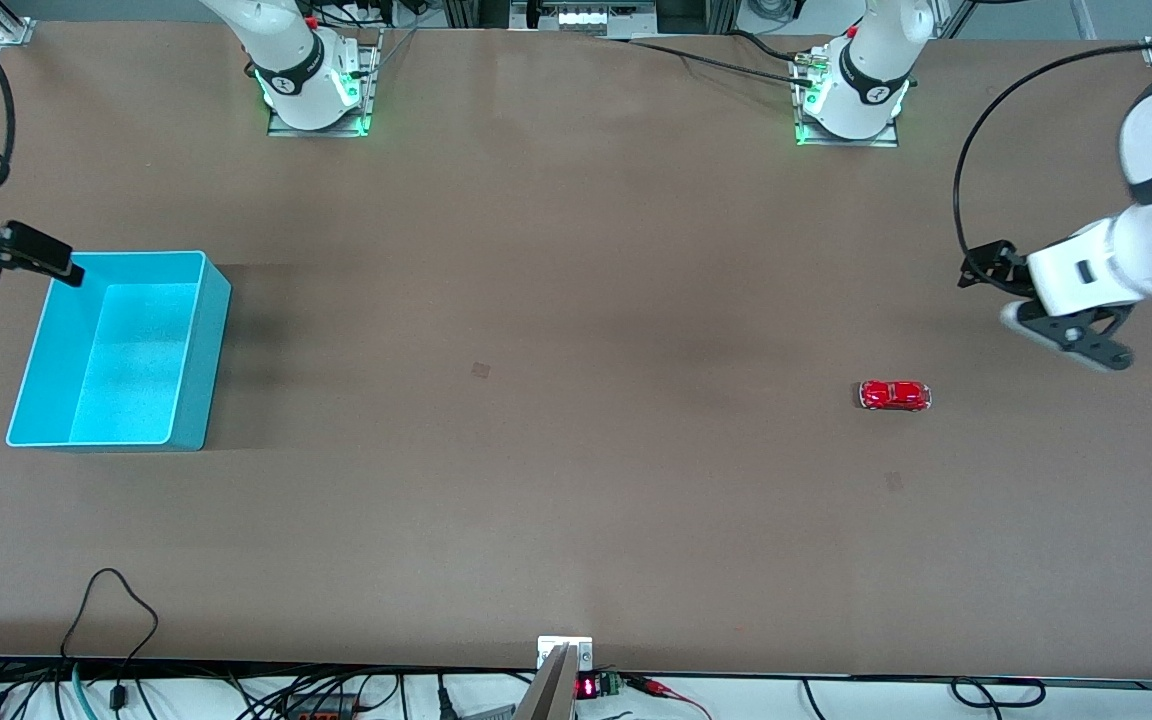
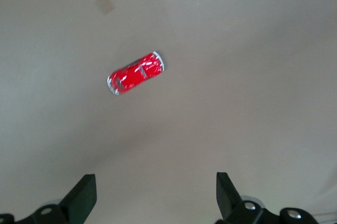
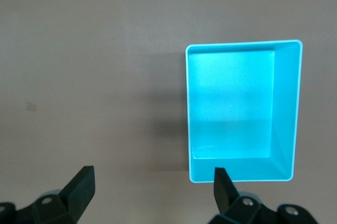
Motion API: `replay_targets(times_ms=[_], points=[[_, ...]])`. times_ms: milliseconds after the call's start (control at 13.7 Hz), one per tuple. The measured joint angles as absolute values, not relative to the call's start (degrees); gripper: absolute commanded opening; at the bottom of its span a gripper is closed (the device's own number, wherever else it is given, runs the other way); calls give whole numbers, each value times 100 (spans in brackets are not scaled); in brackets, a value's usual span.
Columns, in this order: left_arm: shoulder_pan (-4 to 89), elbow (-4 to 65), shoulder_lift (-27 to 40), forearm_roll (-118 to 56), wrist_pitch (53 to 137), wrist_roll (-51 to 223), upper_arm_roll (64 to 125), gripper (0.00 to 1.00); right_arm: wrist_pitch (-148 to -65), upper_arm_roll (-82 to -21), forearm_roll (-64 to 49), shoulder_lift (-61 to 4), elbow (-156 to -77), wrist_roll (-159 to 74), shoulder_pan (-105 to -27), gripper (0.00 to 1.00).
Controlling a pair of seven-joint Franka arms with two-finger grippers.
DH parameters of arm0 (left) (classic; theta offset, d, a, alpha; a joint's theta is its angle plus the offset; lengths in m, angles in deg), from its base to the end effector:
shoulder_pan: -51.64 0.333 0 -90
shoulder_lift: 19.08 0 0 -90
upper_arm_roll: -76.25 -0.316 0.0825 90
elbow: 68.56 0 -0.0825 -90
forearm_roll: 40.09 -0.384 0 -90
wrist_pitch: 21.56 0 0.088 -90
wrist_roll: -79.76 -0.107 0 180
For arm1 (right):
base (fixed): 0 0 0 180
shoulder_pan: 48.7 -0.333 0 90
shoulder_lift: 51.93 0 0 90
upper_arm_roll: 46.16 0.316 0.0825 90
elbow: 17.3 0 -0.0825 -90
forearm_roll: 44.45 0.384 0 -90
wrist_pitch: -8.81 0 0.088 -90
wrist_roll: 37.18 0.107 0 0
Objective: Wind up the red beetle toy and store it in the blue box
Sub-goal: 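Lower the left gripper onto the red car while the right gripper moves over the box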
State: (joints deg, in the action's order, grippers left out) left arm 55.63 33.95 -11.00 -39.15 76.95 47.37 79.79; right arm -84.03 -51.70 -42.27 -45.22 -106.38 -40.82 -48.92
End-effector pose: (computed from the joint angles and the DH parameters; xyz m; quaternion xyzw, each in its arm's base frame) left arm 0.5782 0.0044 0.4536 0.9565 -0.2718 -0.0973 0.0415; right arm 0.5896 -0.0479 0.5695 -0.9995 0.0159 0.0243 0.0153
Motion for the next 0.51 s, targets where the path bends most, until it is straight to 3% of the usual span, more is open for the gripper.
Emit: replay_targets(times_ms=[511], points=[[5641,3679,-74,-4034,8911,1811,7991,100,-8420,-5150,-4227,-4036,-10644,-4082,-4899,100]])
